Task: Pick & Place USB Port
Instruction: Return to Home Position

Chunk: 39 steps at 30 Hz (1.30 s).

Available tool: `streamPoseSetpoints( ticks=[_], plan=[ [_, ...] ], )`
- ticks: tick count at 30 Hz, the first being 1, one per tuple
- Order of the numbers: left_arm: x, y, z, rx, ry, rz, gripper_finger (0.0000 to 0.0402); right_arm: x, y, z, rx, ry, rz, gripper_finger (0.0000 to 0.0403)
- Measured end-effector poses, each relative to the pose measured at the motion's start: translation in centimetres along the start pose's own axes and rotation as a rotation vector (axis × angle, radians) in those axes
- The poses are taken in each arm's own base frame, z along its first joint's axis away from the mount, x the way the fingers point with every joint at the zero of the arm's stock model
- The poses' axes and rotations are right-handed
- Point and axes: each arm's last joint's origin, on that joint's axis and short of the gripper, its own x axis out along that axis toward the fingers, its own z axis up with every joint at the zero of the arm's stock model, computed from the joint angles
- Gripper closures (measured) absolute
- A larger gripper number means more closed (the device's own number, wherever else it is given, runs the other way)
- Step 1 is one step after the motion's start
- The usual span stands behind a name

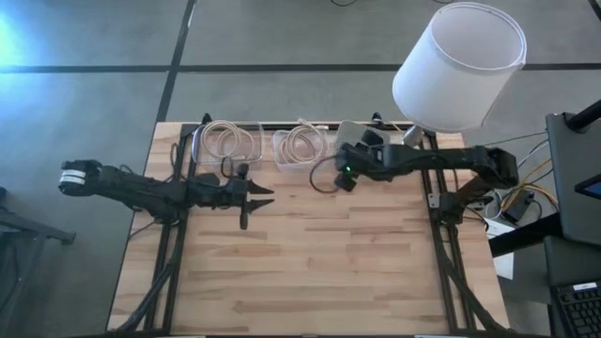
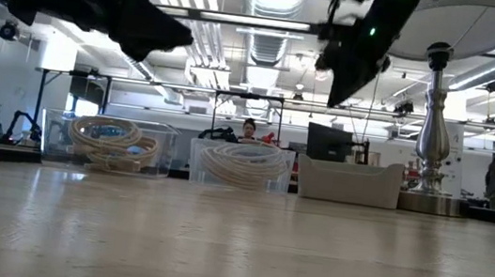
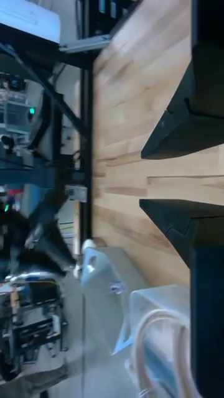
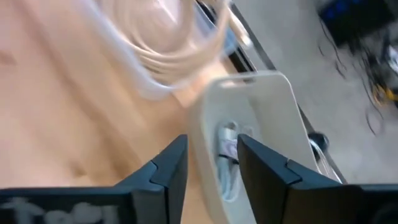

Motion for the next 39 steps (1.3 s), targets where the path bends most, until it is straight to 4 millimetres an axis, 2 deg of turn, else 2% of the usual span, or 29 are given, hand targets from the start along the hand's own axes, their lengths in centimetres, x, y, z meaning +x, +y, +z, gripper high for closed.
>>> streamPoseSetpoints(
  ticks=[4, 9, 13, 17, 22, 31, 35, 39],
  plan=[
    [-1.0, 0.1, 0.8, 0.025, -0.022, 0.000, 0.0303, -3.3, 1.3, -0.4, -0.034, -0.087, 0.076, 0.0292],
    [-2.4, 0.2, 1.3, 0.025, -0.013, 0.000, 0.0343, -6.8, 2.0, -1.2, -0.087, -0.155, 0.259, 0.0326],
    [-3.4, 0.3, 1.4, 0.026, 0.006, 0.023, 0.0376, -8.7, 2.0, -1.5, -0.108, -0.220, 0.405, 0.0355],
    [-4.3, 0.5, 1.6, 0.026, 0.014, 0.056, 0.0397, -9.7, 2.0, -2.0, -0.162, -0.362, 0.562, 0.0380],
    [-5.7, 0.6, 2.0, 0.026, -0.001, 0.058, 0.0395, -9.6, 1.4, -3.8, -0.178, -0.516, 0.642, 0.0394],
    [-7.9, 0.8, 2.2, 0.043, -0.014, 0.058, 0.0394, -8.2, 0.1, -8.8, -0.172, -0.725, 0.706, 0.0394],
    [-8.7, 0.9, 2.0, 0.041, -0.036, 0.058, 0.0395, -7.6, -0.3, -10.9, -0.170, -0.845, 0.749, 0.0394],
    [-9.3, 0.9, 1.2, 0.039, -0.060, 0.059, 0.0397, -6.8, -0.7, -13.0, -0.124, -0.895, 0.766, 0.0394]
  ],
)
